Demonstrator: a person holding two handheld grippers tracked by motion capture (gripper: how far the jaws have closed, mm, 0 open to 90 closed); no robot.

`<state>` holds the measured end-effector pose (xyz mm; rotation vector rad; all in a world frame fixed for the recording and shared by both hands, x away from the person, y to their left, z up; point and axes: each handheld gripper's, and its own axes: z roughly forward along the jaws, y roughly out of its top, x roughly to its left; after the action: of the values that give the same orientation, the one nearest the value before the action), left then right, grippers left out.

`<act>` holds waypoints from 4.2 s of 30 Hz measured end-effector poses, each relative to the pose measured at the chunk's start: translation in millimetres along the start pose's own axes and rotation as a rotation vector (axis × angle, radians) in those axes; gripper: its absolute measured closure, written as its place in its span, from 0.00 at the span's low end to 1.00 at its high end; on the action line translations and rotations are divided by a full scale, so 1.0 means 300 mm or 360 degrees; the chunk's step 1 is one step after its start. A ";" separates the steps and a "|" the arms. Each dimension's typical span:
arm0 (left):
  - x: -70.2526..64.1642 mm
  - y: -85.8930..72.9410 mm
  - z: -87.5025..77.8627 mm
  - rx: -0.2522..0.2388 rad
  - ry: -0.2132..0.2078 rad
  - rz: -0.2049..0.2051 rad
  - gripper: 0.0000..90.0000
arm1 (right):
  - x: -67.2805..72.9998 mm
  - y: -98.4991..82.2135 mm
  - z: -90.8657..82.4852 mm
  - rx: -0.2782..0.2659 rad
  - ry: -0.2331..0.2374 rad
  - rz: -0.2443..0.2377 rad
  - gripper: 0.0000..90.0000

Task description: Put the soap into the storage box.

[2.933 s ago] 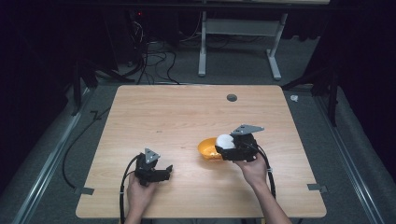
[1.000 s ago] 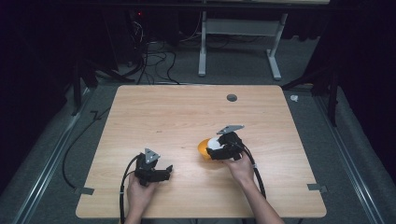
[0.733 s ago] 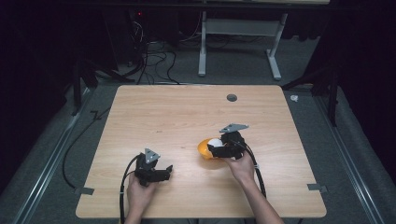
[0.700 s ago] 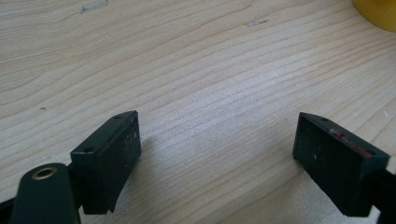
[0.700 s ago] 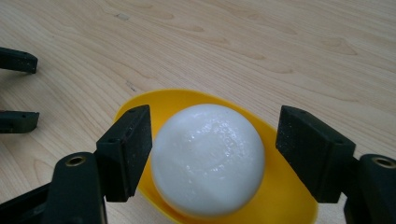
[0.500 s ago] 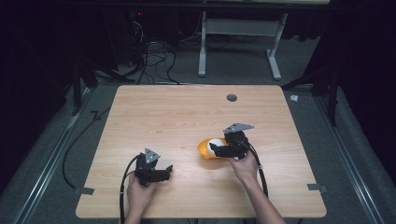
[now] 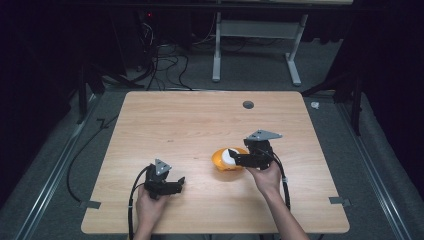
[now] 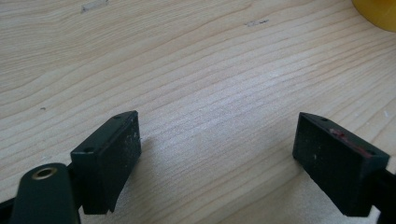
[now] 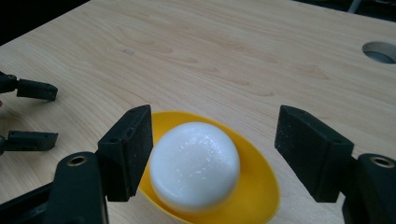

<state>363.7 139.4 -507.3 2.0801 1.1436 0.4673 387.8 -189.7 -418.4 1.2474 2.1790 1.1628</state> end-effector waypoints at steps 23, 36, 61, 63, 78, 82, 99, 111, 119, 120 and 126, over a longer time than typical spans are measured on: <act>0.000 0.000 0.000 0.0000 0.0001 0.0000 0.17 | -0.049 0.001 -0.103 -0.0104 -0.0034 0.0034 0.33; -0.001 0.000 0.000 0.0000 0.0001 0.0001 0.17 | -0.081 -0.017 -0.155 -0.0150 -0.0060 0.0054 0.33; -0.001 0.000 0.000 0.0001 0.0004 0.0002 0.17 | -0.140 -0.067 -0.240 -0.0193 -0.0135 0.0124 0.33; -0.001 0.000 0.000 0.0001 0.0004 0.0002 0.17 | -0.144 -0.072 -0.252 -0.0205 -0.0143 0.0124 0.33; -0.001 0.000 0.000 0.0001 0.0003 0.0002 0.17 | -0.171 -0.104 -0.292 -0.0209 -0.0183 0.0146 0.34; -0.001 0.000 0.000 0.0001 0.0004 0.0002 0.17 | -0.179 -0.118 -0.303 -0.0214 -0.0191 0.0164 0.34; -0.001 0.000 0.000 0.0001 0.0004 0.0002 0.17 | -0.207 -0.164 -0.348 -0.0233 -0.0236 0.0199 0.34; -0.002 0.000 0.000 0.0001 0.0003 0.0002 0.17 | -0.216 -0.201 -0.369 -0.0236 -0.0257 0.0228 0.34; -0.002 0.000 0.000 0.0002 0.0002 0.0003 0.17 | -0.219 -0.228 -0.371 -0.0225 -0.0260 0.0245 0.34; -0.002 0.000 0.000 0.0002 0.0002 0.0003 0.17 | -0.218 -0.232 -0.372 -0.0223 -0.0259 0.0257 0.34; -0.002 0.000 0.000 0.0002 0.0002 0.0003 0.17 | -0.220 -0.248 -0.373 -0.0222 -0.0262 0.0278 0.34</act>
<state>363.3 139.1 -507.2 2.0824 1.1435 0.4691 310.5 -317.9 -417.5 1.4405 1.8688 1.2095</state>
